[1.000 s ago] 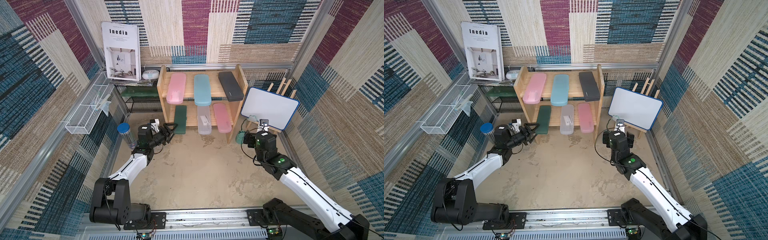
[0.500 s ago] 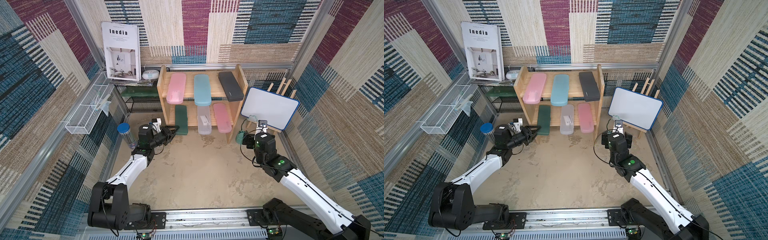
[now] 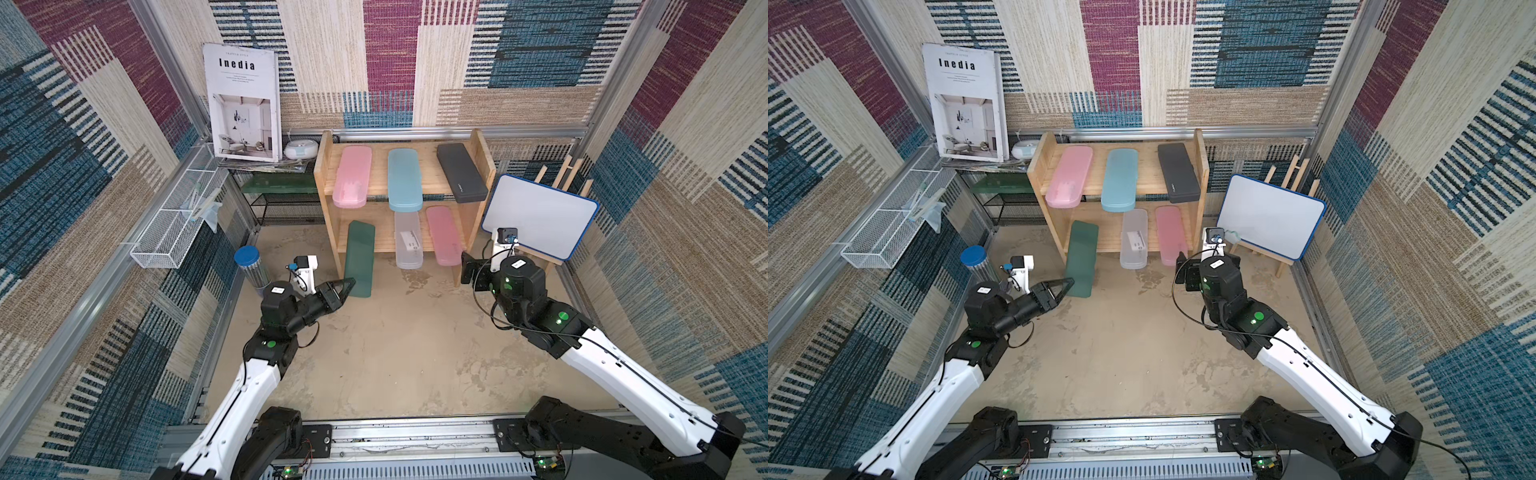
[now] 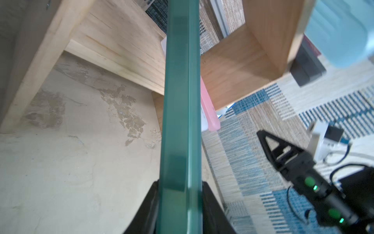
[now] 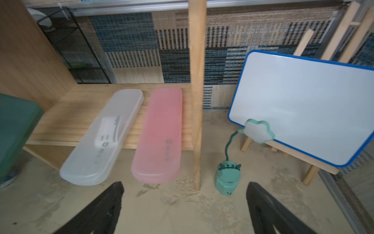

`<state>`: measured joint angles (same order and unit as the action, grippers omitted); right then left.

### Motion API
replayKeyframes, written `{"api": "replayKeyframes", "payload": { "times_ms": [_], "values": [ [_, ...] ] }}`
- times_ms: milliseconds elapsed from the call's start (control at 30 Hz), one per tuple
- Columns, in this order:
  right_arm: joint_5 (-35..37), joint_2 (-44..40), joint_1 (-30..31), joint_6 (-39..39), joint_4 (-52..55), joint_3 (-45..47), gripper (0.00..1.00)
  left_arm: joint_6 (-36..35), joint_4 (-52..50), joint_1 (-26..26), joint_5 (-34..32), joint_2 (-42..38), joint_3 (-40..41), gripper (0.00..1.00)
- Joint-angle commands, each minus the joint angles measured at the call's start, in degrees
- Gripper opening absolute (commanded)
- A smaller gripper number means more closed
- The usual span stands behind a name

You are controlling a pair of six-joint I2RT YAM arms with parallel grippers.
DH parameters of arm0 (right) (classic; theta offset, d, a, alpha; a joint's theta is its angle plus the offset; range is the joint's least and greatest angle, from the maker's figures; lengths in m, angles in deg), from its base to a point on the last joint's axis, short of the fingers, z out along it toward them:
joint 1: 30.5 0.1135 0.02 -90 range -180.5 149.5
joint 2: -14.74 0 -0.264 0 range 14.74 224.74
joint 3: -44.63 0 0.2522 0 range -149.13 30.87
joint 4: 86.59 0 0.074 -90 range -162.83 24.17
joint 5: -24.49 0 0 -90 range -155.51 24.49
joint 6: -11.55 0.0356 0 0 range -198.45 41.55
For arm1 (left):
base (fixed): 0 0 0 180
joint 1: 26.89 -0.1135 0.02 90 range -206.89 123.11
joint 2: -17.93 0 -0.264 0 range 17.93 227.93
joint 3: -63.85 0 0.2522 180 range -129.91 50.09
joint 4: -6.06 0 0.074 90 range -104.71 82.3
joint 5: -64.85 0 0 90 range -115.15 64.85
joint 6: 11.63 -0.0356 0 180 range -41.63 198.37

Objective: Remove the pencil cases from the shelf
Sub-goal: Pick up the pencil case from the shelf.

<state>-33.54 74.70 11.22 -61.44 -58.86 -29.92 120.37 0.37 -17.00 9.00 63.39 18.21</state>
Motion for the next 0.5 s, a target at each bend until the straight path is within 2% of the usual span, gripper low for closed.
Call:
{"api": "replayKeyframes", "payload": {
  "times_ms": [0,67,133,233,333,467],
  "values": [
    [-9.0,3.8,3.2,6.4,0.7,-4.0,0.99,-12.4,-5.2,1.3,-6.7,-9.4,4.0,0.33],
    [-12.6,7.3,5.1,8.4,0.4,-7.0,0.99,-14.3,-9.0,2.1,-10.0,-15.9,6.4,0.32],
    [-17.9,11.1,6.4,11.4,-1.0,-9.6,0.99,-13.1,-8.7,3.8,-13.8,-22.2,9.9,0.31],
    [-23.1,15.3,8.1,15.6,-4.6,-11.1,0.99,-12.5,-11.2,4.7,-17.1,-28.1,12.1,0.3],
    [-27.1,19.5,9.9,18.0,-7.3,-13.2,0.99,-12.6,-13.6,5.2,-19.6,-31.9,12.3,0.3],
    [-31.0,25.6,12.6,19.3,-7.5,-18.6,0.99,-13.4,-14.5,5.4,-20.6,-32.2,11.2,0.28]
  ]
}}
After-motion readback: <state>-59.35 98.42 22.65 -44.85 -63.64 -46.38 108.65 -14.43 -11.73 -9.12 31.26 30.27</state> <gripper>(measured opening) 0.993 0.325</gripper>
